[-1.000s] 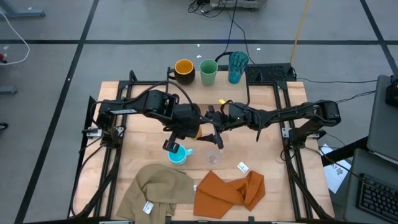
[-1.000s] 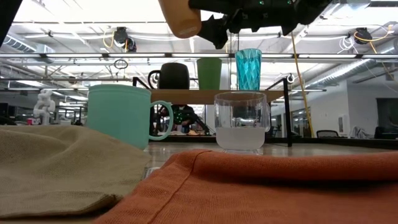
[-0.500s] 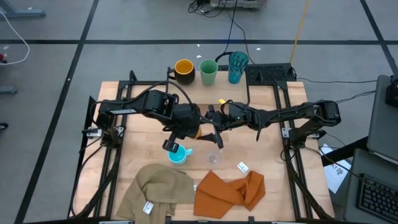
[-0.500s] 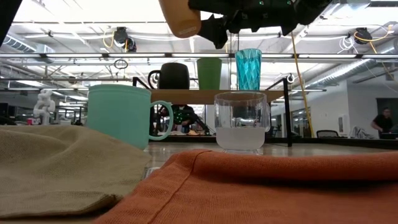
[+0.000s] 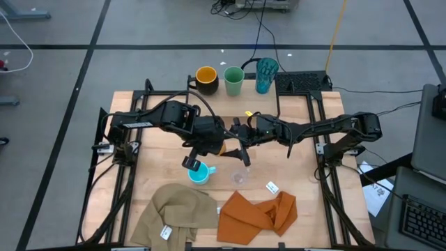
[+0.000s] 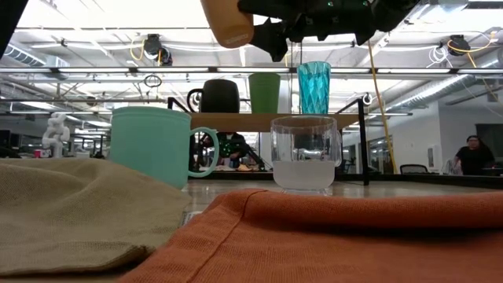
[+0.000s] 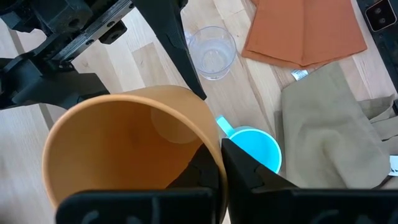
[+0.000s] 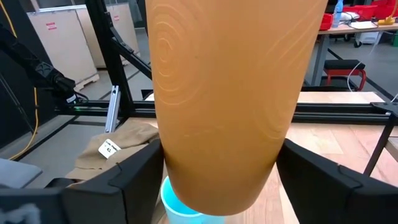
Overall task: Stack small to large cups/mugs on shelf
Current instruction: Put the orange cup on the shelf
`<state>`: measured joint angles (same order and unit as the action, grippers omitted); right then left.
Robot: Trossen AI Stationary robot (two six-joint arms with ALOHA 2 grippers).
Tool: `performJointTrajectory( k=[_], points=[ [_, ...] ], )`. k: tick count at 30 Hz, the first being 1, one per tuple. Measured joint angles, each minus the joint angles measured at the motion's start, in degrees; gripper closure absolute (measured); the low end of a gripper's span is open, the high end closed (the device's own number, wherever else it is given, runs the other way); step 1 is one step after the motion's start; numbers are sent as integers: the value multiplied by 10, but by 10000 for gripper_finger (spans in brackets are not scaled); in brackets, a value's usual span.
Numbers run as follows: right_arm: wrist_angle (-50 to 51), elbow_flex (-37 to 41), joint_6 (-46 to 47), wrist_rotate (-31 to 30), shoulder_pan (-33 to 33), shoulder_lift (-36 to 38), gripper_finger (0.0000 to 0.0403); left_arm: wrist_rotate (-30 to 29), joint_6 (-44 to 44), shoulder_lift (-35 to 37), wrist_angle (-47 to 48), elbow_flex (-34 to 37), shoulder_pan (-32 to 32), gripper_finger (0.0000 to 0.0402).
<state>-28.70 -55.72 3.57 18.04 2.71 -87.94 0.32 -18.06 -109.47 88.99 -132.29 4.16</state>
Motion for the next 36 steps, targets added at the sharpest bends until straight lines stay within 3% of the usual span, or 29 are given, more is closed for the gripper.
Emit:
performJointTrajectory(
  k=[14,23,30,36],
  points=[
    [1,0,-2,3,-1,-1,151,-4,-1,0,-13,-1,0,375],
    [-3,0,-16,0,-1,1,157,-3,2,0,-14,-1,0,391],
    [-2,0,-13,-3,-1,1,163,-7,2,0,-34,-2,0,359],
    [-2,0,-13,-2,-1,1,201,-8,4,0,-38,-2,0,356]
  ],
)
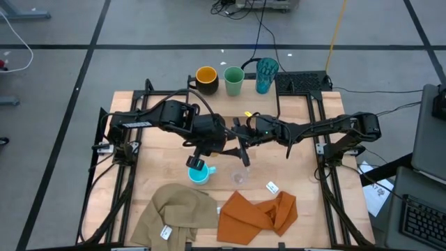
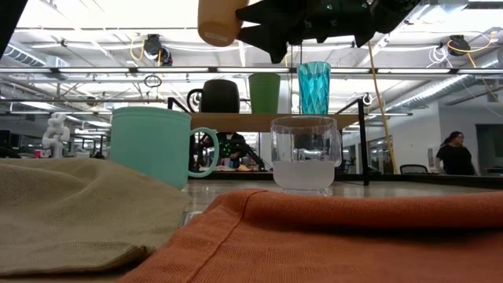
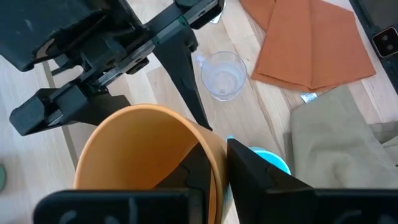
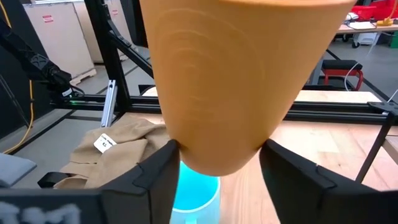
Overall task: Stack small to large cups/mugs on shelf
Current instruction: Put the orange cup on the shelf
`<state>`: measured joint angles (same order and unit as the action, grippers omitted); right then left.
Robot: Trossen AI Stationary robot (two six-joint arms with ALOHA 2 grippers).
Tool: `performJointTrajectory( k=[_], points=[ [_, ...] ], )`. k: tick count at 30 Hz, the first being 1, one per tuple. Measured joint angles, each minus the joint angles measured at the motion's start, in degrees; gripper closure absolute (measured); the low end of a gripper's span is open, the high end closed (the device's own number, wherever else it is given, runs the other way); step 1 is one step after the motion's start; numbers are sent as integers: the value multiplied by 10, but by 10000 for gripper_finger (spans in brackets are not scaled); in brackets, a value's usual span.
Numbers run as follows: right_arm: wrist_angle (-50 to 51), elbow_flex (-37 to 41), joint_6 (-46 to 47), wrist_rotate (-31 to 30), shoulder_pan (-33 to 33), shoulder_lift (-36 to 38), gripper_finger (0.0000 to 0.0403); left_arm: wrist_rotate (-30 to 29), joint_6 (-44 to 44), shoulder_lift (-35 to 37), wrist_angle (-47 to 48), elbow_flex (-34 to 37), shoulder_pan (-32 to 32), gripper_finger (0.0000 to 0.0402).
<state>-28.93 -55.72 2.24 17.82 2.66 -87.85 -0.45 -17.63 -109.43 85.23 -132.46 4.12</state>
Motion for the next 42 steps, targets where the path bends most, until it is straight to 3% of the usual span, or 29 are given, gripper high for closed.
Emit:
performJointTrajectory(
  k=[7,18,23,27,34,38,42],
  points=[
    [1,0,-4,0,0,0,228,1,0,0,6,0,0,356],
    [1,0,-4,0,0,1,214,4,-1,0,13,1,0,357],
    [-2,0,-4,-1,0,3,214,19,-4,-1,31,2,0,391],
    [-2,0,-4,-1,0,3,214,19,-2,-1,32,2,-1,390],
    [85,0,-17,-1,0,55,211,-4,-9,1,34,2,-1,394],
    [106,-4,-30,7,-6,95,190,-53,-7,1,31,3,-9,397],
    [96,-3,-3,-35,-7,92,139,-55,-6,2,39,3,-10,395]
  ],
)
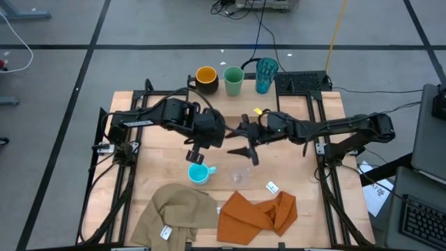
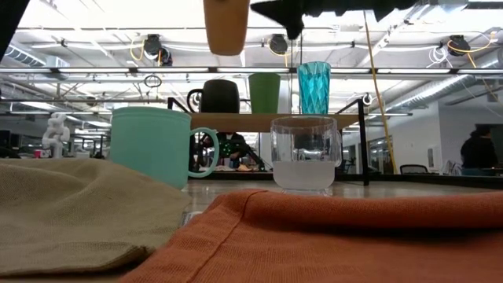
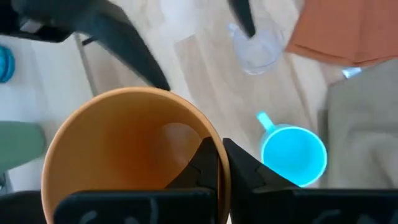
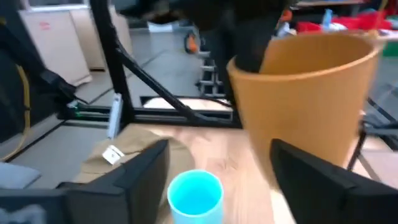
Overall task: Stack small to large cups/mugs on shelf
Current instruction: Put the orange cup on the shelf
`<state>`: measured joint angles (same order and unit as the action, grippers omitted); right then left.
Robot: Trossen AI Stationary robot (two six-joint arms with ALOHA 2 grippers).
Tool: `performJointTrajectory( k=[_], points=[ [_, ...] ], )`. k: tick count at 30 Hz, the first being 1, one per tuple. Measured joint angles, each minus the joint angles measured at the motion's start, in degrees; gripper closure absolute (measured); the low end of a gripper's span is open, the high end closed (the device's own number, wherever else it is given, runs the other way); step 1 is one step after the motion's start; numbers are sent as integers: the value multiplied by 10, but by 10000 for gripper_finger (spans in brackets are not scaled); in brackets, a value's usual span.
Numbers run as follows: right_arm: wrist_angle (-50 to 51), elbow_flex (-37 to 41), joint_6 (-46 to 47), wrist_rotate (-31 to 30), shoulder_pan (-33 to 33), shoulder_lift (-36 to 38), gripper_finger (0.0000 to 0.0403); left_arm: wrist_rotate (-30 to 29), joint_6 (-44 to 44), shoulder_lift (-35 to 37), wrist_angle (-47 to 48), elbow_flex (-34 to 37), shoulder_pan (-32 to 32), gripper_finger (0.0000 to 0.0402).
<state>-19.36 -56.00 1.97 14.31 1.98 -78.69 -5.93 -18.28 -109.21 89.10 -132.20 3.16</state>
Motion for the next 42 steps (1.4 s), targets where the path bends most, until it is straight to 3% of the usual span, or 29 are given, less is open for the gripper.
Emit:
performJointTrajectory(
  k=[6,9,19,35,42],
  points=[
    [45,1,-7,-63,0,-5,36,3,4,0,6,0,-7,395],
    [43,1,-29,-66,0,-5,8,12,2,0,8,0,-7,396],
    [42,2,-81,-72,9,-5,13,28,-8,1,-10,-5,-5,397],
    [3,3,-82,-80,20,-6,14,56,-57,2,-99,-7,-4,395],
    [-22,3,-67,-51,21,-29,14,64,-61,2,-106,-7,-4,395]
  ],
)
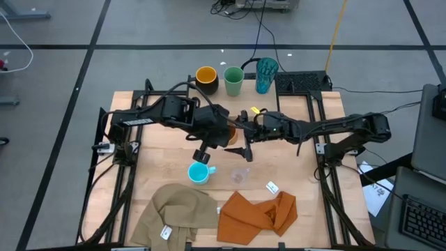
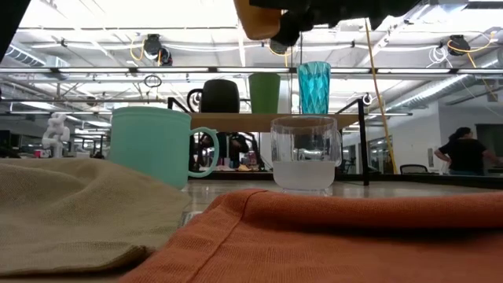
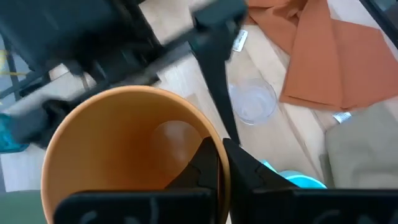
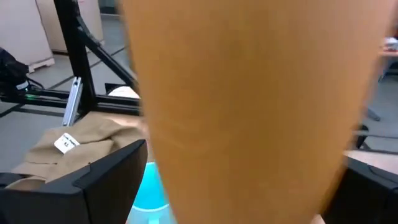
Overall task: Stack small to large cups/mugs on shelf
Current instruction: Put the orange cup on the shelf
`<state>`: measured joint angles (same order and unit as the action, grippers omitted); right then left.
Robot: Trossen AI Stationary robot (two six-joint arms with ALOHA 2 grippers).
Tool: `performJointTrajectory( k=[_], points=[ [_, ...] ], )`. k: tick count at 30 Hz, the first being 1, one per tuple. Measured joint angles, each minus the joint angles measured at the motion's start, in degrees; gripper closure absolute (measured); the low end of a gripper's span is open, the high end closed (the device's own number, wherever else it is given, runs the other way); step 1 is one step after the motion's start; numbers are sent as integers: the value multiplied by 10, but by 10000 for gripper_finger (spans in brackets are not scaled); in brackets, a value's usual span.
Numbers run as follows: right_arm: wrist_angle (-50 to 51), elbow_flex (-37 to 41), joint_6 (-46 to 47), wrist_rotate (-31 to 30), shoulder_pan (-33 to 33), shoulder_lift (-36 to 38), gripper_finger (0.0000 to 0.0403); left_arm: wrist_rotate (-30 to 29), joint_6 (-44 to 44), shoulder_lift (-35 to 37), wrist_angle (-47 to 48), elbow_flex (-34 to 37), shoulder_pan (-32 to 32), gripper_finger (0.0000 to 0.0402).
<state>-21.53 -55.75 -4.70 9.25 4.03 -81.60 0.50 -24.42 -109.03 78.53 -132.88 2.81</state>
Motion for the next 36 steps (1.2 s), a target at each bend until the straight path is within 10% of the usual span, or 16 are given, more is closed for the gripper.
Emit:
performJointTrajectory(
  k=[20,29,36],
  points=[
    [-41,0,10,15,0,-21,18,10,6,0,4,0,0,396],
    [-49,0,7,12,0,-21,117,11,10,0,-2,0,-1,395],
    [-49,0,5,12,0,-21,120,10,10,0,-2,0,-2,386]
  ],
)
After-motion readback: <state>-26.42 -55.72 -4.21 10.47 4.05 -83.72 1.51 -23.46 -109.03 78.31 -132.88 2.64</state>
